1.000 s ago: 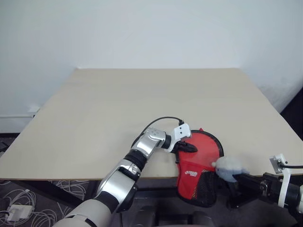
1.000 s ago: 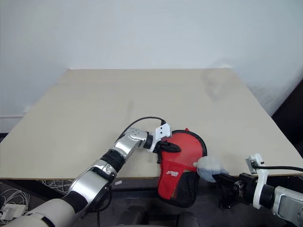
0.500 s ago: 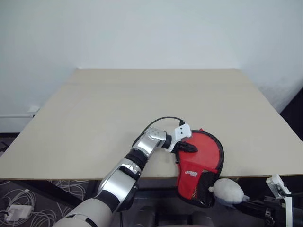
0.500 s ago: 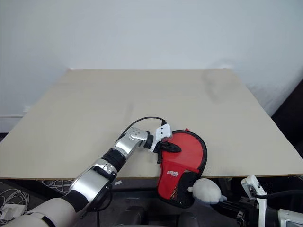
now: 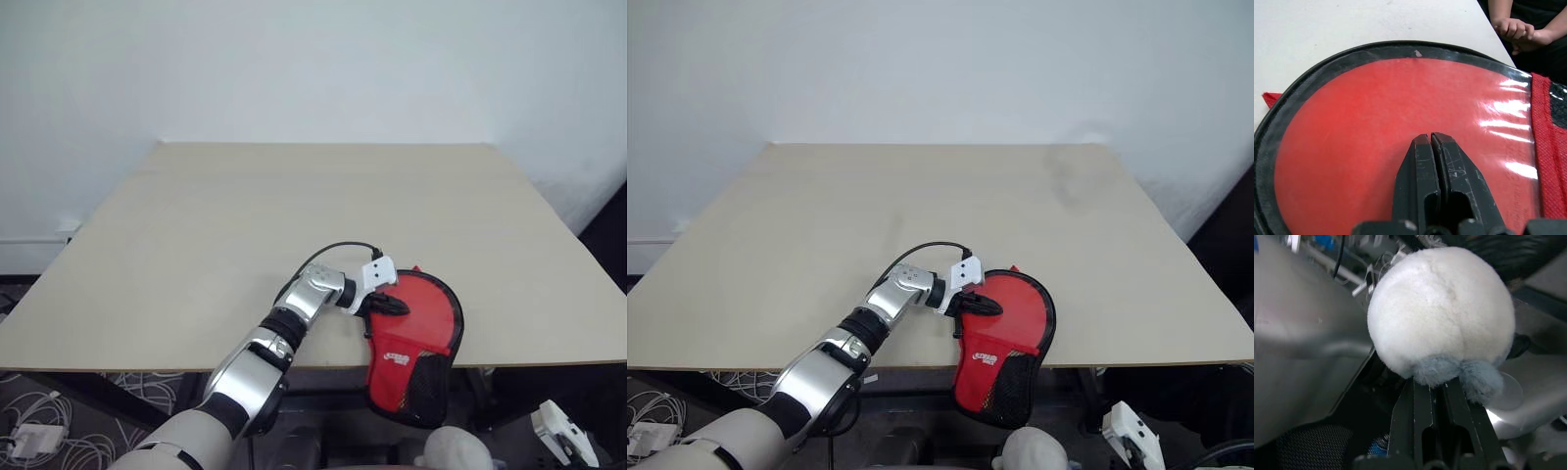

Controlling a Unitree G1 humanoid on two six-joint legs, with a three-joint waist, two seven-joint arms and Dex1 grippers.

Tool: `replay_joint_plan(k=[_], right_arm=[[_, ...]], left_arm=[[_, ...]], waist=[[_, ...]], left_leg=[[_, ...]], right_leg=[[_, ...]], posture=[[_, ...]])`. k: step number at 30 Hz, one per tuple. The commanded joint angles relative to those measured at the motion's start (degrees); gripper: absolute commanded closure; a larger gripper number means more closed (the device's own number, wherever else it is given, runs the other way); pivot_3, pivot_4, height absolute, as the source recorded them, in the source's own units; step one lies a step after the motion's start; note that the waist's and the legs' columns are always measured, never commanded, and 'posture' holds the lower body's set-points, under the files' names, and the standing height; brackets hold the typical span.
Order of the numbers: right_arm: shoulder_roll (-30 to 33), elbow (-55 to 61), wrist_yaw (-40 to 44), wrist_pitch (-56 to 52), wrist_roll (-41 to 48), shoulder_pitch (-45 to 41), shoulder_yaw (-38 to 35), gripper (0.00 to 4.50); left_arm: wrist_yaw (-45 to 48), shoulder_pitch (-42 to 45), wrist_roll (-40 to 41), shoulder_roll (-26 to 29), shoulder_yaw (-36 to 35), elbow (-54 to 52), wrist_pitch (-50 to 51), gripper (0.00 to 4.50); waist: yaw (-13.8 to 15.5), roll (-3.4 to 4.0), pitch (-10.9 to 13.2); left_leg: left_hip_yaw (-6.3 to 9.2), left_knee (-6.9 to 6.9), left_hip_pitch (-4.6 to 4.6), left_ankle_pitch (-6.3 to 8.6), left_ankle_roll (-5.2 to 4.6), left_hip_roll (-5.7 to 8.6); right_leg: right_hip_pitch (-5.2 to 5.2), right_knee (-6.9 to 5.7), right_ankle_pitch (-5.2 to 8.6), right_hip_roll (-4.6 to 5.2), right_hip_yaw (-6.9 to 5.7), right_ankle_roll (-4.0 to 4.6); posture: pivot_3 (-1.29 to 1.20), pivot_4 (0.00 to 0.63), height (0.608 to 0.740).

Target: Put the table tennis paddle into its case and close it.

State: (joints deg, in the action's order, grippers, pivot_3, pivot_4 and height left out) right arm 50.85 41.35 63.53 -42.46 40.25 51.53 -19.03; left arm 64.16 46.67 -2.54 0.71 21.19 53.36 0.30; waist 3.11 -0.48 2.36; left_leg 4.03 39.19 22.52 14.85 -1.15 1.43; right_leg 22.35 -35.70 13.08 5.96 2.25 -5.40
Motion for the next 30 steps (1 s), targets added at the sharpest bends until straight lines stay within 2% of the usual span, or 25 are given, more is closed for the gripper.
replay_joint_plan(k=[1, 2, 4, 8, 12, 13, 16, 22, 27, 30], right_arm=[[0.7, 1.8, -0.5, -1.0, 2.4, -3.5, -0.8, 3.88], [1.0, 1.9, -0.3, -1.6, 3.4, -4.5, -1.5, 3.63], [1.9, 1.9, 0.3, -3.0, 5.7, -6.6, -3.2, 2.96], [4.5, 1.4, 1.5, -6.0, 11.8, -12.2, -7.5, 1.46], [7.6, -2.4, -0.2, -9.1, 18.7, -24.1, -10.3, 0.04], [8.1, -4.0, -1.6, -9.8, 19.6, -28.2, -9.8, 0.0], [8.1, -9.5, -6.7, -11.5, 20.4, -40.9, -6.4, 0.0], [4.5, -20.9, -16.1, -8.4, 9.0, -62.3, 5.0, 0.0], [-0.8, -28.6, -19.9, -5.3, 0.7, -71.4, 12.0, 0.0], [-3.5, -30.3, -20.7, -4.1, -1.8, -73.6, 13.8, 0.0]], left_arm=[[-1.0, -0.4, -1.7, 0.6, 0.2, 1.4, 2.0, 4.14], [-0.6, -0.4, -1.5, 0.9, 0.1, 0.8, 2.2, 4.0], [0.2, -0.8, -1.6, 1.9, 0.1, -1.3, 1.9, 3.38], [1.1, -0.4, 0.3, 4.6, -1.7, -7.6, 3.6, 1.88], [1.8, 0.3, 3.4, 9.3, -4.9, -17.8, 7.8, 0.43], [2.2, 0.3, 4.2, 11.1, -6.0, -20.7, 9.0, 0.16], [3.2, -0.4, 7.2, 16.5, -9.4, -29.2, 14.5, 0.08], [2.3, -8.6, 12.4, 29.8, -18.0, -43.6, 25.4, 0.08], [-2.7, -20.6, 14.6, 36.8, -25.6, -49.5, 30.7, 0.08], [-5.2, -26.4, 15.8, 38.6, -28.6, -52.8, 33.2, 0.08]], waist=[[0.0, -0.02, 0.0], [0.0, -0.03, 0.0], [-0.1, -0.03, 0.0], [-0.5, -0.07, 0.0], [-1.1, -0.14, 0.3], [-1.1, -0.11, 0.4], [-1.3, -0.38, 0.7], [-1.9, -0.29, 0.8], [-2.5, -0.29, 0.8], [-2.6, -0.29, 0.8]], left_leg=[[-0.01, 0.0, 0.0, 0.0, 0.0, 0.0], [-0.04, 0.0, 0.0, 0.0, 0.0, -0.02], [-0.06, 0.01, 0.0, 0.0, 0.0, -0.05], [-0.1, 0.01, 0.03, -0.01, -0.01, -0.09], [-0.11, -0.02, 0.11, -0.07, -0.11, -0.12], [-0.11, -0.03, 0.1, -0.08, -0.13, -0.12], [-0.12, -0.07, 0.12, -0.09, -0.14, -0.15], [-0.14, -0.34, 0.14, -0.15, -0.24, -0.11], [-0.17, -0.4, 0.18, -0.18, -0.24, -0.08], [-0.18, -0.4, 0.14, -0.18, -0.24, -0.1]], right_leg=[[0.0, 0.0, 0.0, 0.0, 0.0, 0.0], [0.01, 0.0, 0.0, 0.0, 0.01, -0.01], [0.03, -0.01, -0.02, -0.01, 0.01, -0.03], [0.02, -0.07, -0.05, -0.04, 0.01, -0.05], [0.13, -0.09, -0.12, -0.07, 0.01, 0.0], [0.13, -0.07, -0.12, -0.07, 0.01, 0.0], [0.16, -0.04, -0.19, -0.08, 0.01, 0.12], [0.29, 0.04, -0.26, -0.07, 0.06, 0.08], [0.41, -0.02, -0.44, -0.07, 0.13, 0.38], [0.4, -0.04, -0.44, -0.07, 0.14, 0.39]], posture=[[0.0, 0.0, 0.698], [0.0, 0.0, 0.698], [0.0, 0.0, 0.698], [0.0, 0.0, 0.698], [0.0, 0.0, 0.698], [0.0, 0.0, 0.698], [0.0, 0.0, 0.698], [0.0, 0.0, 0.698], [0.0, 0.0, 0.698], [0.0, 0.0, 0.698]])
